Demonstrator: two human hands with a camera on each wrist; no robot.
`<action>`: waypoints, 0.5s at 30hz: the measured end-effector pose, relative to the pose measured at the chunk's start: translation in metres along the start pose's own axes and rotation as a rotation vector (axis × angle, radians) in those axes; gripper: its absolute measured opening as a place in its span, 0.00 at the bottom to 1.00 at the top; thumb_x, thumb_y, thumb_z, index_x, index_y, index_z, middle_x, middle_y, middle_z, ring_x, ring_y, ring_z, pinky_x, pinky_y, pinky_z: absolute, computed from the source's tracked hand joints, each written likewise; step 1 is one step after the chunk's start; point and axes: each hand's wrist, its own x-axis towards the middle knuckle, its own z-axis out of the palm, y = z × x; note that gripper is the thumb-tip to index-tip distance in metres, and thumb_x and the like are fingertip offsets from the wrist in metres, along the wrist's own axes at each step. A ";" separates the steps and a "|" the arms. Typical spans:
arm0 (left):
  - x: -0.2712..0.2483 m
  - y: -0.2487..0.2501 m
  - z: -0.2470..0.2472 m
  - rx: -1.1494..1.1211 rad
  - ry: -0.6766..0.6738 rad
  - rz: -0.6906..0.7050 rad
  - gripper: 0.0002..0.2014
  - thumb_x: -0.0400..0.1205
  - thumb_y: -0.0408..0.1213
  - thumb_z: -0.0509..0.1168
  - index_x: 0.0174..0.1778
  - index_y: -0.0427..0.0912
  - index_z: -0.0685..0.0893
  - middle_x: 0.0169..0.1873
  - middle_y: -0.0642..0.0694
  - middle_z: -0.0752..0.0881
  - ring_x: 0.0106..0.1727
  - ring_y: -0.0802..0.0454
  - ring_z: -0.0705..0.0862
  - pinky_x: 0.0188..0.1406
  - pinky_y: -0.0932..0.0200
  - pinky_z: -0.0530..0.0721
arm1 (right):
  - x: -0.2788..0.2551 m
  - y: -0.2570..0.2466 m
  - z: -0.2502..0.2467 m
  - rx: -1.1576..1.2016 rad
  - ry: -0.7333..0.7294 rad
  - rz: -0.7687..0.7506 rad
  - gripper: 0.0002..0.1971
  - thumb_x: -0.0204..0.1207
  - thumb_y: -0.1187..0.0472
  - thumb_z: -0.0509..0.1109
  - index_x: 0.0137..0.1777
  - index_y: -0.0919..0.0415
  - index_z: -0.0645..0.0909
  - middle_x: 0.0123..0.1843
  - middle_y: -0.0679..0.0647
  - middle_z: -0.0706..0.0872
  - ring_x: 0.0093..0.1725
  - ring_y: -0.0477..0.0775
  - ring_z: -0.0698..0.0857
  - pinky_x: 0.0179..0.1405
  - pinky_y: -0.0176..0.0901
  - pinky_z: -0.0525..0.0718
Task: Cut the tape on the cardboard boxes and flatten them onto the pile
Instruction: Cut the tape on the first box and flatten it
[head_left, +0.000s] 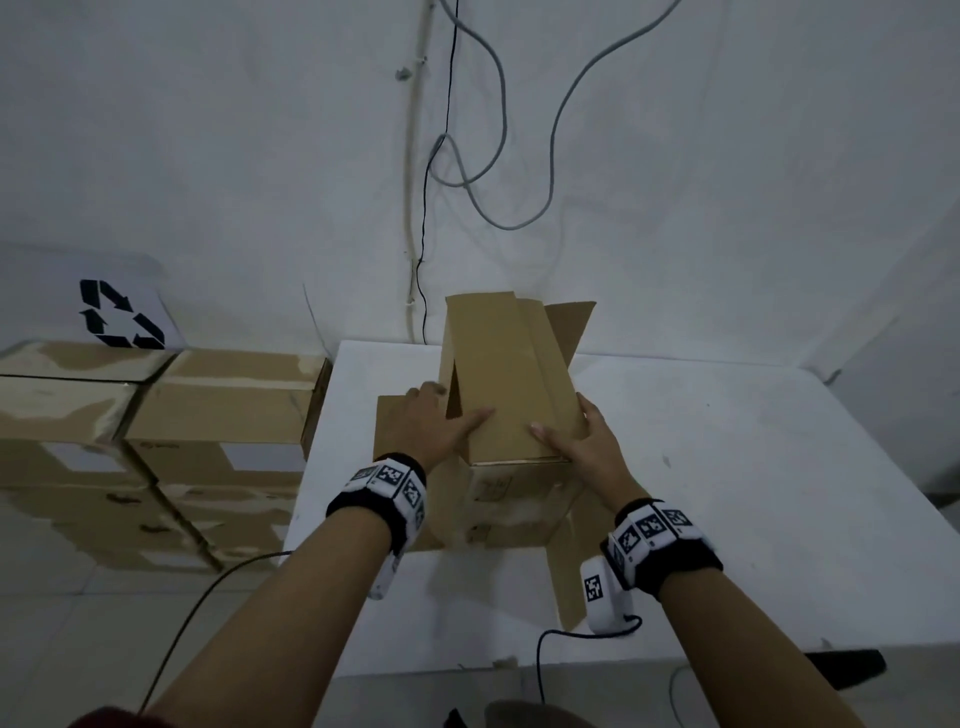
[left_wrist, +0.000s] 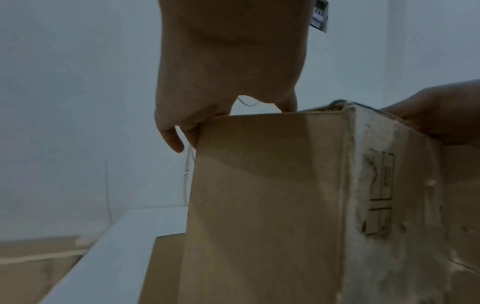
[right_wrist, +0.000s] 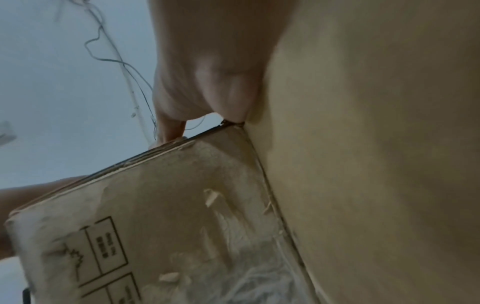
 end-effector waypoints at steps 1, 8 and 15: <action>-0.003 -0.005 -0.010 0.151 0.060 0.020 0.34 0.73 0.73 0.58 0.57 0.46 0.83 0.53 0.48 0.85 0.58 0.45 0.82 0.62 0.47 0.72 | 0.002 -0.001 -0.001 0.009 -0.004 -0.001 0.57 0.57 0.37 0.84 0.84 0.53 0.61 0.77 0.53 0.75 0.73 0.56 0.77 0.75 0.58 0.76; -0.025 -0.021 -0.040 0.405 -0.250 -0.162 0.37 0.84 0.66 0.38 0.73 0.44 0.76 0.67 0.37 0.81 0.66 0.40 0.79 0.74 0.41 0.67 | 0.018 -0.014 0.009 0.026 -0.059 0.003 0.58 0.57 0.38 0.85 0.84 0.56 0.60 0.77 0.55 0.74 0.73 0.58 0.77 0.75 0.59 0.76; 0.036 0.031 -0.019 -0.537 -0.327 -0.409 0.50 0.75 0.76 0.41 0.81 0.38 0.60 0.72 0.34 0.76 0.68 0.36 0.78 0.64 0.43 0.77 | 0.015 -0.011 0.003 0.048 -0.070 -0.010 0.49 0.65 0.45 0.83 0.83 0.55 0.61 0.73 0.51 0.76 0.66 0.52 0.78 0.65 0.46 0.78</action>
